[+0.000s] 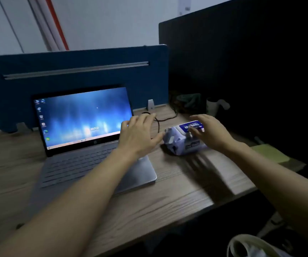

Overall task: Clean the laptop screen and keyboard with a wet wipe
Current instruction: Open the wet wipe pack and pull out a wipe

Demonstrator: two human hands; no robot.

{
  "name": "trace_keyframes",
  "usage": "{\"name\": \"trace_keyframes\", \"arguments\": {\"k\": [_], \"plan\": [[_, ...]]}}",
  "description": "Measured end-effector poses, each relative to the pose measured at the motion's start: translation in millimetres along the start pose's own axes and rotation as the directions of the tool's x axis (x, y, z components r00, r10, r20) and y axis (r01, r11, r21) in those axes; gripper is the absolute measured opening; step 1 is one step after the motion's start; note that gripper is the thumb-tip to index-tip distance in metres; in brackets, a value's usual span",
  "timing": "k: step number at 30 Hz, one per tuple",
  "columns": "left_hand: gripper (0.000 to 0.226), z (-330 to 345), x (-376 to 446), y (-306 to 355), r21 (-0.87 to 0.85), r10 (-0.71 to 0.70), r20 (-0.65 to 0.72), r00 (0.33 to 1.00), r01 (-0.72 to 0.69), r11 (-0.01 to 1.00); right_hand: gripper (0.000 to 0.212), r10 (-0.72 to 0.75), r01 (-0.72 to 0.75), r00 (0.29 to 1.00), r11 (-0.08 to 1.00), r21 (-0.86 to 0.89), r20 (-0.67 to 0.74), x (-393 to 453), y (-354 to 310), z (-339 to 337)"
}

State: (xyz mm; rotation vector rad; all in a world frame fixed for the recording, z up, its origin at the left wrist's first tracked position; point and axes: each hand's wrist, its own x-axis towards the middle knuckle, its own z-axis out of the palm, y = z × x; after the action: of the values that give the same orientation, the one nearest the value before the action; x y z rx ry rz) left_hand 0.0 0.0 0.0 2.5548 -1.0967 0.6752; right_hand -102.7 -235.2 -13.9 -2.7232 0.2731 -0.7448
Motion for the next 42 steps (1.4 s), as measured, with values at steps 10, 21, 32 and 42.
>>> {"name": "trace_keyframes", "arguments": {"k": [10,21,32,42], "plan": [[0.071,51,23,28,-0.124,-0.009,0.124,0.992,0.025,0.992,0.031,-0.025,0.025,1.0,0.997,0.067,0.002,-6,37,9],[0.066,65,43,38,-0.256,0.0,0.252,0.968,0.067,0.964,0.029,-0.108,0.108,0.994,0.994,-0.034,0.006,7,47,6],[0.071,65,45,37,-0.296,-0.017,0.249,0.968,0.093,0.951,0.023,-0.212,0.176,0.968,0.955,-0.237,-0.135,15,41,12],[0.075,58,43,36,-0.329,0.006,0.118,0.993,0.033,0.944,0.038,0.152,-0.146,0.942,0.988,0.041,-0.298,43,28,22]]}}
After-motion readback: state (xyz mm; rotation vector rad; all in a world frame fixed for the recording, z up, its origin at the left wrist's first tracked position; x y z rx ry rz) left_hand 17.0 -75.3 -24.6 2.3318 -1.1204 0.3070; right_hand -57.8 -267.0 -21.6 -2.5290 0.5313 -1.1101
